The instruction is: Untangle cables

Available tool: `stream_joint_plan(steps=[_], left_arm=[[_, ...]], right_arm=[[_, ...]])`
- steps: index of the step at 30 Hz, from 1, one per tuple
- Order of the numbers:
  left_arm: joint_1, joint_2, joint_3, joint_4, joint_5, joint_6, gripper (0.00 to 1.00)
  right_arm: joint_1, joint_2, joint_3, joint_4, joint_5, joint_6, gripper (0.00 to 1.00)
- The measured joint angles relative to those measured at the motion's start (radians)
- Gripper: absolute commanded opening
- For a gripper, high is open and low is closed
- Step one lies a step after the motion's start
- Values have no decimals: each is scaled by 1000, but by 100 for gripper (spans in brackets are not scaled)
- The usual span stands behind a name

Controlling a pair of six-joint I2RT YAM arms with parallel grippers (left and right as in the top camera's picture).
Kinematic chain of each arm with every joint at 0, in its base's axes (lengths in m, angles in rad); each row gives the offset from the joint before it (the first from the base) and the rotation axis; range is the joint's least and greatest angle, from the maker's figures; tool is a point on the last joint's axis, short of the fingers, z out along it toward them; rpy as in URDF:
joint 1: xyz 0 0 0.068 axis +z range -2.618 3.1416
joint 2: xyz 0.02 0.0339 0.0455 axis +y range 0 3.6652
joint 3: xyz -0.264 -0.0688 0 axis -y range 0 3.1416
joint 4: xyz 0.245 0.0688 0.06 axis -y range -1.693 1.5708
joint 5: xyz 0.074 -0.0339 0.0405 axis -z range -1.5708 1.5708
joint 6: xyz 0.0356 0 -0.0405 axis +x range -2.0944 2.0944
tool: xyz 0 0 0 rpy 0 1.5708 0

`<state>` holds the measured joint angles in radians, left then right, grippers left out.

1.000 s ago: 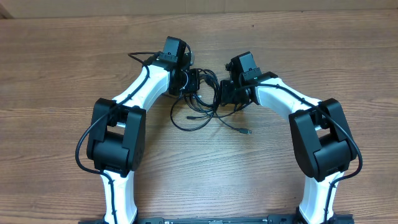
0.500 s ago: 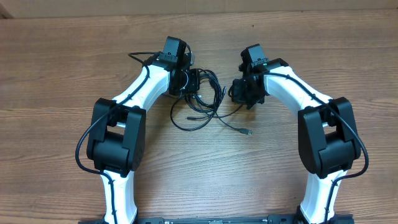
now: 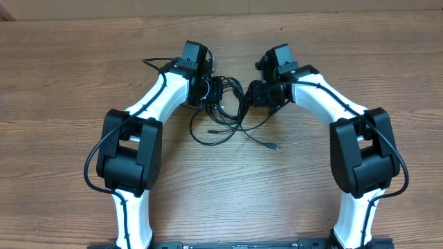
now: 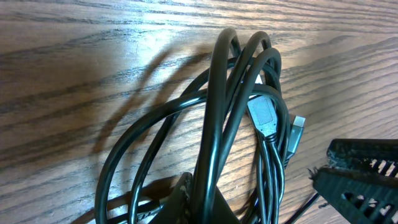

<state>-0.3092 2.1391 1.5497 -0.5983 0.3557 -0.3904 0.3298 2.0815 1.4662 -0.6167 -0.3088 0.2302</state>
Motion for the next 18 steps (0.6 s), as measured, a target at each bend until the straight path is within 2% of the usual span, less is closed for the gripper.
stream_joint_plan(steps=[9, 14, 16, 18], left_arm=[[0, 0, 0, 0, 0, 0, 5], [0, 0, 0, 0, 0, 0, 5], [0, 0, 0, 0, 0, 0, 5], [0, 0, 0, 0, 0, 0, 5]], right_arm=[[68, 2, 0, 29, 75, -18, 36], [77, 11, 0, 31, 108, -21, 32], [77, 28, 2, 33, 112, -21, 30], [77, 51, 2, 39, 109, -22, 21]])
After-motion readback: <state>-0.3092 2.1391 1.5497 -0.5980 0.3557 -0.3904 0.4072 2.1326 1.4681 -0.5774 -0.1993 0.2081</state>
